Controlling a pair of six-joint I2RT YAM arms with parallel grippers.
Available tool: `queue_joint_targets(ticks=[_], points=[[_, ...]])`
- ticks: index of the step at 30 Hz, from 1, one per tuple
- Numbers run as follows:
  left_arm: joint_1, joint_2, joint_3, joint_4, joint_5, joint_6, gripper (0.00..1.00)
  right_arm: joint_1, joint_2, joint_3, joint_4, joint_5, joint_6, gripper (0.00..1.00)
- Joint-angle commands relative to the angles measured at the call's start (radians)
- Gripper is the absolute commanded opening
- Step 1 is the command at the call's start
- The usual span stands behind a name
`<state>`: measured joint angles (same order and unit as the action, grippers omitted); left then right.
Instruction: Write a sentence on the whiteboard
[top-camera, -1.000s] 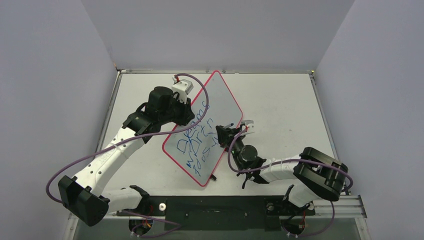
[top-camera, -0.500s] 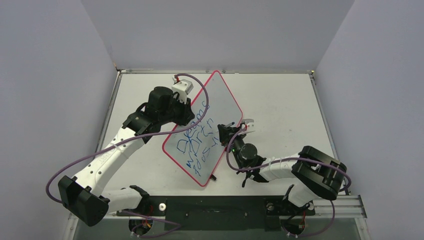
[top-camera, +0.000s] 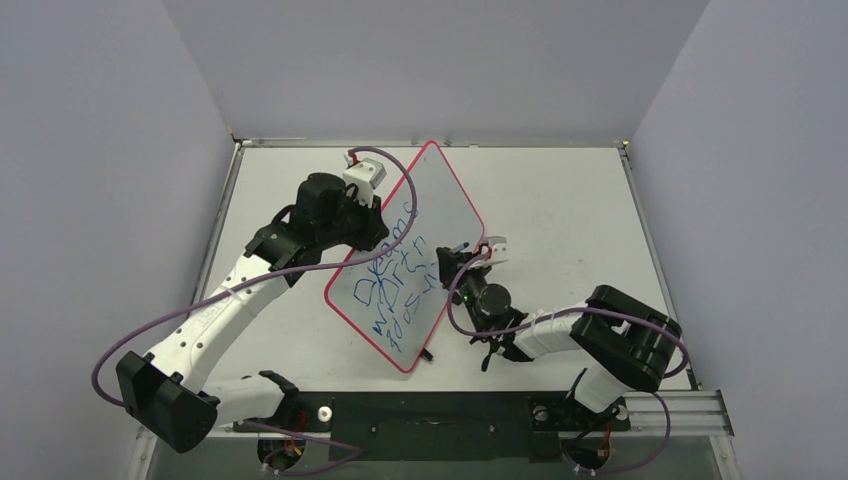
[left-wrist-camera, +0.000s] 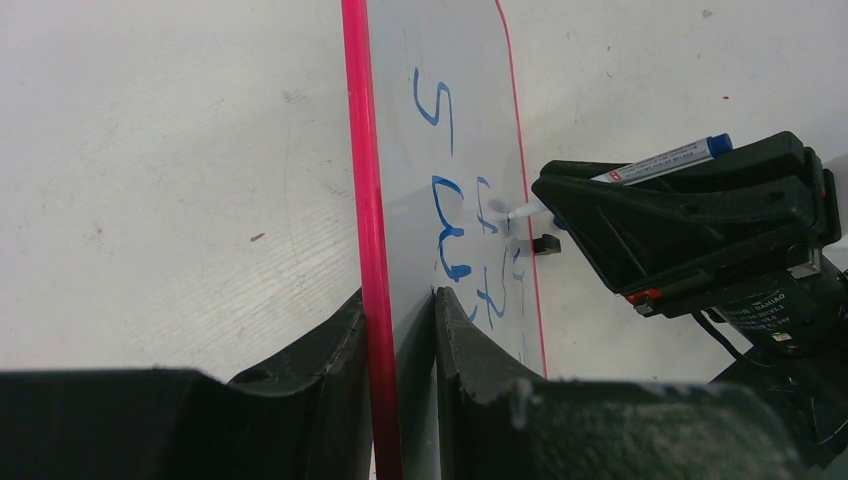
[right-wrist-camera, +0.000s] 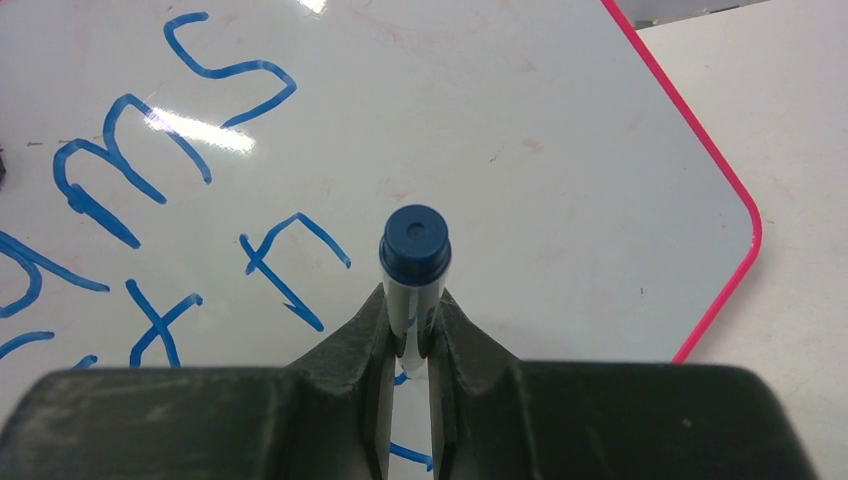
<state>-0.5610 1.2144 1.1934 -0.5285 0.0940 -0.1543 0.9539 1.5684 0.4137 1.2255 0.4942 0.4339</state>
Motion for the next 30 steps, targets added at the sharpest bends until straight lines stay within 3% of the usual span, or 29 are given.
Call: queue_joint_targets(ticks=[1, 17, 30], points=[[0.003, -0.029, 0.011, 0.096, -0.059, 0.098, 0.0, -0.003, 0.029, -0.018, 0.009, -0.004, 0.039, 0.0], [0.003, -0.027, 0.011, 0.096, -0.056, 0.098, 0.0, -0.001, 0.025, -0.034, -0.013, -0.003, 0.071, 0.0], [0.004, -0.027, 0.012, 0.095, -0.054, 0.097, 0.0, 0.011, -0.033, 0.06, -0.079, -0.019, 0.018, 0.0]])
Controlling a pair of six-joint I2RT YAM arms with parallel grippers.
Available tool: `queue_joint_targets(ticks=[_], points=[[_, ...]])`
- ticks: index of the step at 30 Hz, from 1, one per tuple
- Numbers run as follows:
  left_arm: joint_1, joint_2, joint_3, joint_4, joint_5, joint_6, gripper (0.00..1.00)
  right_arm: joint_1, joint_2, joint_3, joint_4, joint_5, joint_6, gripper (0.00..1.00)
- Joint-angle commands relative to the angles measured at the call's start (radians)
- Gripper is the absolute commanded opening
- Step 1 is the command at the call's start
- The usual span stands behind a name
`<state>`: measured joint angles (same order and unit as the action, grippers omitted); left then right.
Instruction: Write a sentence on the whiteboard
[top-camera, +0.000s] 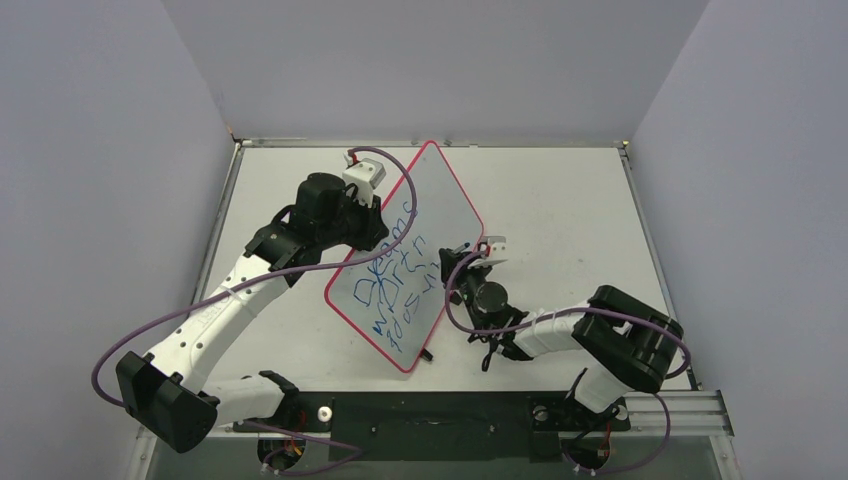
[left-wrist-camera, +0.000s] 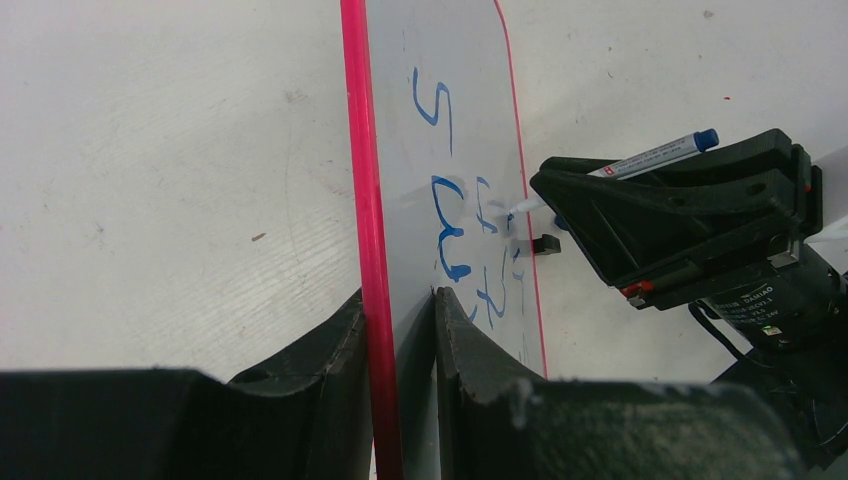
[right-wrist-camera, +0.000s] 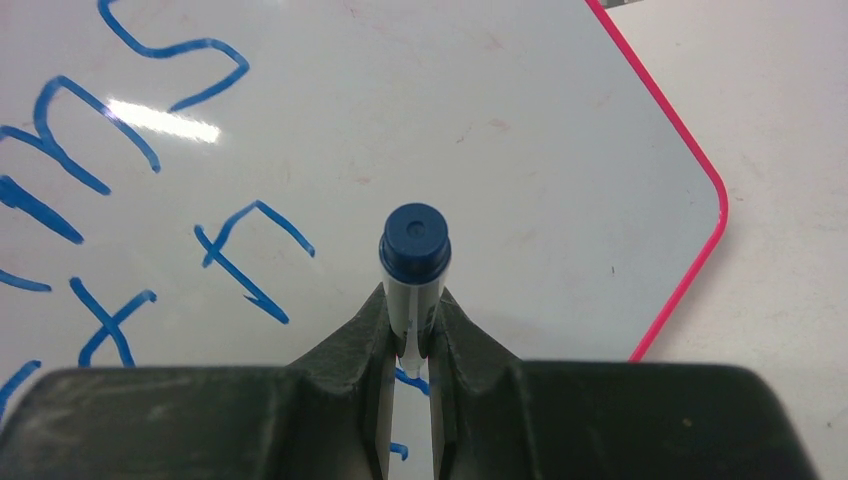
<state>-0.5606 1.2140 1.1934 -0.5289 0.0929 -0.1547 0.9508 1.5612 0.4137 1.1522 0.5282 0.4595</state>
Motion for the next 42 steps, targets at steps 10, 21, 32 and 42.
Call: queue_joint_targets(ticks=[10, 21, 32, 42], points=[[0.002, -0.027, 0.012, 0.096, -0.053, 0.098, 0.0, -0.005, -0.021, 0.112, -0.025, -0.052, -0.023, 0.0], [0.002, -0.027, 0.01, 0.096, -0.055, 0.098, 0.0, -0.057, 0.029, 0.118, -0.027, -0.045, -0.014, 0.0], [0.002, -0.029, 0.011, 0.096, -0.055, 0.098, 0.0, -0.064, 0.065, 0.071, -0.014, -0.036, 0.023, 0.0], [0.002, -0.028, 0.012, 0.096, -0.053, 0.098, 0.0, -0.063, 0.028, 0.018, -0.047, 0.0, 0.048, 0.0]])
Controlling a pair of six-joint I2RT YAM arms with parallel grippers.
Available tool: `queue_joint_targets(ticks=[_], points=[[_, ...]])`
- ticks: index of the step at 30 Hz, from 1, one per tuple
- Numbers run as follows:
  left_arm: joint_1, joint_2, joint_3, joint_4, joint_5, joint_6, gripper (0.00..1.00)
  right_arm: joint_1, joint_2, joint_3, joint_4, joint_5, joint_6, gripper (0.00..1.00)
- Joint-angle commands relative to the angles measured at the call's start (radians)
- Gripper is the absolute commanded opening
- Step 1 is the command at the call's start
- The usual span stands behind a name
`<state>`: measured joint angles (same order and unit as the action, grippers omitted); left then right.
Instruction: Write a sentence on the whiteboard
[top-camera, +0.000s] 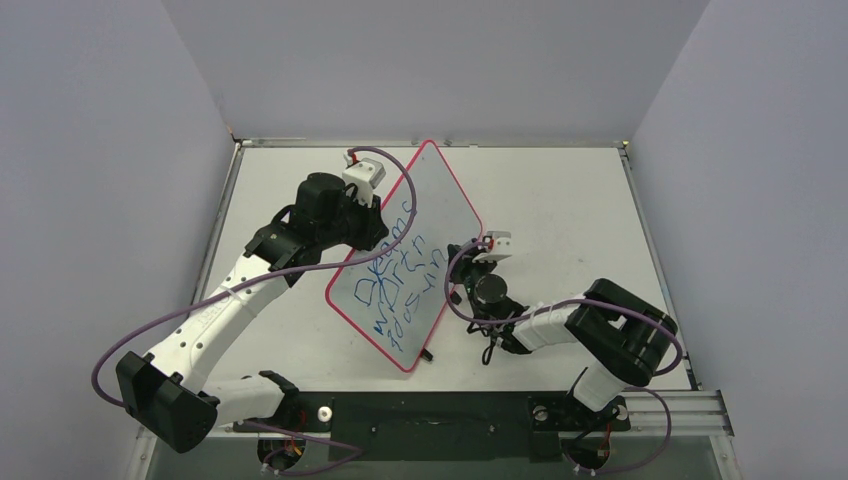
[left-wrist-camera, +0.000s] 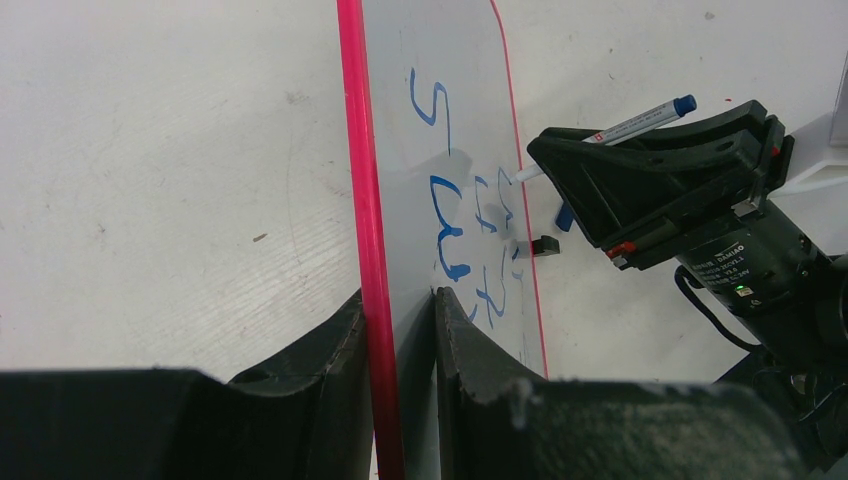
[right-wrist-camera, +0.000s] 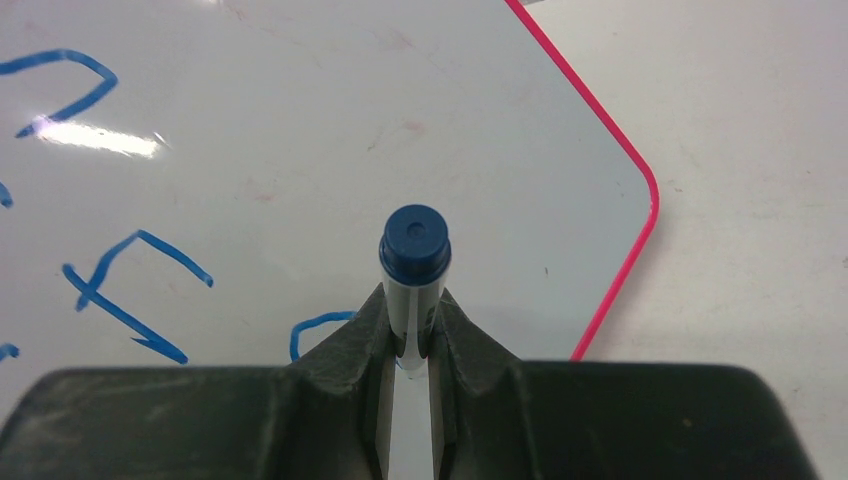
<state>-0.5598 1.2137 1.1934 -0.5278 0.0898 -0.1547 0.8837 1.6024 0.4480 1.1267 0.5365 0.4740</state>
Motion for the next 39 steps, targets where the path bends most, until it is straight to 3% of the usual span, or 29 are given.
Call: queue_joint_targets(ticks=[1, 18, 30, 39], points=[[0.002, -0.029, 0.011, 0.095, -0.05, 0.098, 0.0, 0.004, -0.017, -0.02, -0.021, -0.011, 0.034, 0.0], [0.003, -0.032, 0.011, 0.096, -0.05, 0.098, 0.0, -0.021, -0.187, 0.017, -0.076, -0.003, -0.025, 0.0], [0.002, -0.028, 0.01, 0.095, -0.049, 0.098, 0.0, -0.13, -0.133, 0.074, -0.066, -0.065, -0.012, 0.0], [0.002, -0.027, 0.01, 0.095, -0.052, 0.098, 0.0, -0.142, -0.069, 0.114, -0.052, -0.101, 0.003, 0.0]])
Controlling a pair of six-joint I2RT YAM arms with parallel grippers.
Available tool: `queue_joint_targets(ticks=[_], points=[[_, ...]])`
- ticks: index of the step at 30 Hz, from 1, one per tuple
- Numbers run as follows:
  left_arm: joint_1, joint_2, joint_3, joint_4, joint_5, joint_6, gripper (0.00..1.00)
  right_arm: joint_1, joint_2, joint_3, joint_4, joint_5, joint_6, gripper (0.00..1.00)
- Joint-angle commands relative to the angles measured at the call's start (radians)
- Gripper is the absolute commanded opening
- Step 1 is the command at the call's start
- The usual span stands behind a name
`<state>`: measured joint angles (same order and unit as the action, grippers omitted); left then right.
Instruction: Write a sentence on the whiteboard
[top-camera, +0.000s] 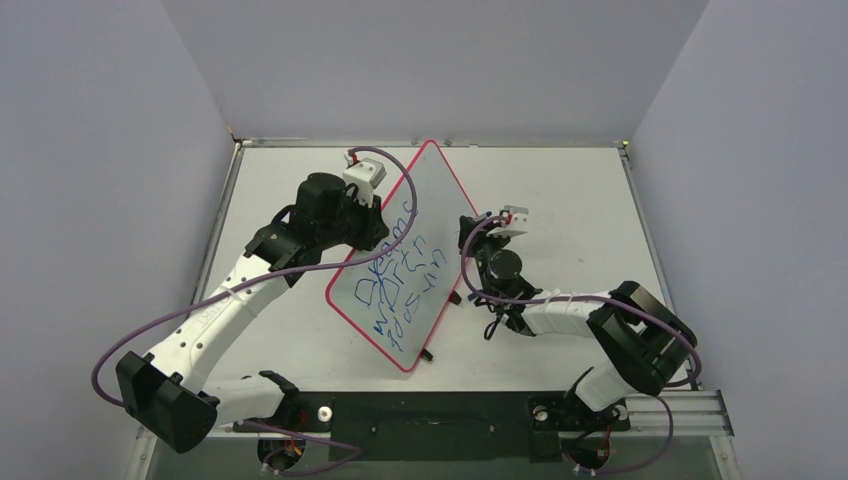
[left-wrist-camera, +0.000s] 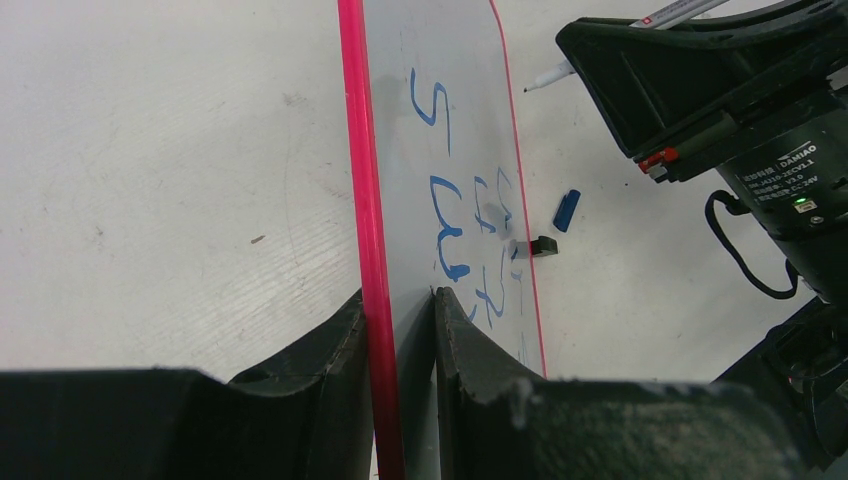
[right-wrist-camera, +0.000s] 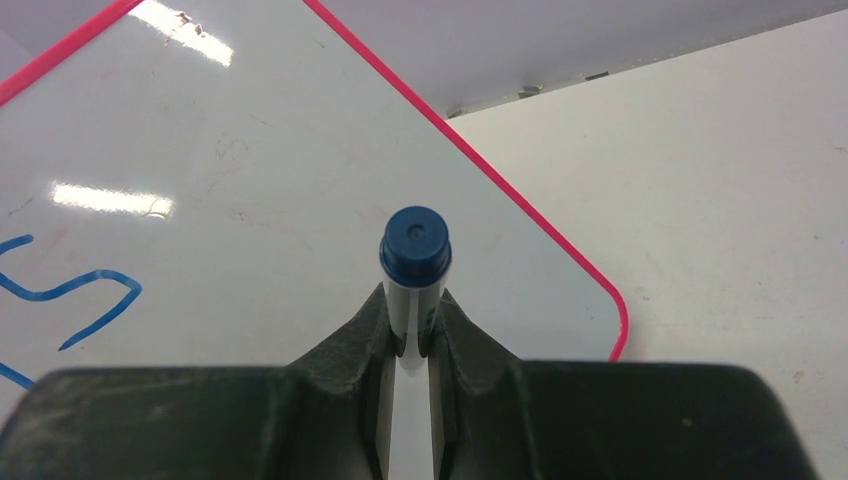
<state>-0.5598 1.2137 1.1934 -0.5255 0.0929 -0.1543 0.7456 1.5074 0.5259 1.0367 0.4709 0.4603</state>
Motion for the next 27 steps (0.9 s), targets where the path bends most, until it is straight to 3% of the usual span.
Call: queue_joint_targets(ticks=[1, 27], points=[[0.002, -0.027, 0.01, 0.093, -0.055, 0.098, 0.0, -0.003, 0.029, 0.038, 0.041, -0.037, 0.017, 0.0], [0.002, -0.029, 0.01, 0.093, -0.059, 0.099, 0.0, 0.048, 0.078, 0.054, 0.087, -0.099, 0.051, 0.0]])
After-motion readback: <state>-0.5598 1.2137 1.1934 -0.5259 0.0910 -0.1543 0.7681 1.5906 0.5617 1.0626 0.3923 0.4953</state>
